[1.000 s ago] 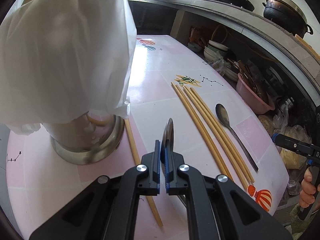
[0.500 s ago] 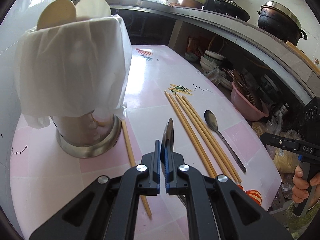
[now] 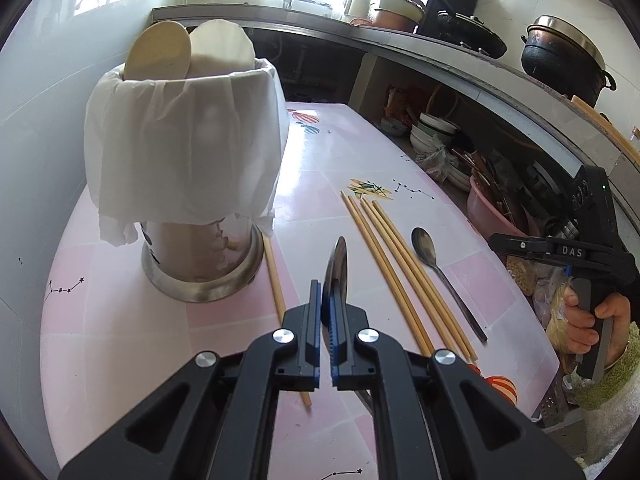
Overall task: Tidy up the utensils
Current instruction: 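Close the right tool on the steel spoon beside the chopsticks while the left tool holds its spoon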
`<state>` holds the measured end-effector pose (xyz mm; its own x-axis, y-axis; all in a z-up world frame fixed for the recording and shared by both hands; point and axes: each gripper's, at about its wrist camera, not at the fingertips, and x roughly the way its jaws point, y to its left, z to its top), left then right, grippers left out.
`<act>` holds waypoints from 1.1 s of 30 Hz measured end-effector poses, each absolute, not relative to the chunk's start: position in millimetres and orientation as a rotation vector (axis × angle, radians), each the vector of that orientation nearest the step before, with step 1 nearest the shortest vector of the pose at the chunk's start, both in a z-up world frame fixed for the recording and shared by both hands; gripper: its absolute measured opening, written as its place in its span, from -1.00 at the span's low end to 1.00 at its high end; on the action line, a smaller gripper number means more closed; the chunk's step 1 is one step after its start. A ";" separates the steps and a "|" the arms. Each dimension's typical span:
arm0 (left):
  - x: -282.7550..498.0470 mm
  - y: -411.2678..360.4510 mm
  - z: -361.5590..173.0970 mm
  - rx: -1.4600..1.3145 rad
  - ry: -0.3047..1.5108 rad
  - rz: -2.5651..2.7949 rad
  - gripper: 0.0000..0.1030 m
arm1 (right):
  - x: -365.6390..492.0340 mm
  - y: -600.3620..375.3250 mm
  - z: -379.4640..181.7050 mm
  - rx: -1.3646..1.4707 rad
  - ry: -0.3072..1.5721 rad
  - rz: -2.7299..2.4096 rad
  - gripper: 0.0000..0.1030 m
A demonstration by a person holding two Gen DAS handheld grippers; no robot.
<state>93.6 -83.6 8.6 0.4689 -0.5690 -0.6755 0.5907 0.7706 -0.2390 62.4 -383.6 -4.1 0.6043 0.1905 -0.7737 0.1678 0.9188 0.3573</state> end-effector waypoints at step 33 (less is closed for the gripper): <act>101.4 -43.3 0.0 -0.015 0.839 -0.622 -0.95 | 139.1 -380.8 -56.7 0.185 1.068 0.228 -0.77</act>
<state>101.4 -43.3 0.0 0.5023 -0.5203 -0.6906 0.5090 0.8236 -0.2503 139.1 -380.8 -56.7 0.4620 0.2734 -0.8437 -0.0952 0.9611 0.2593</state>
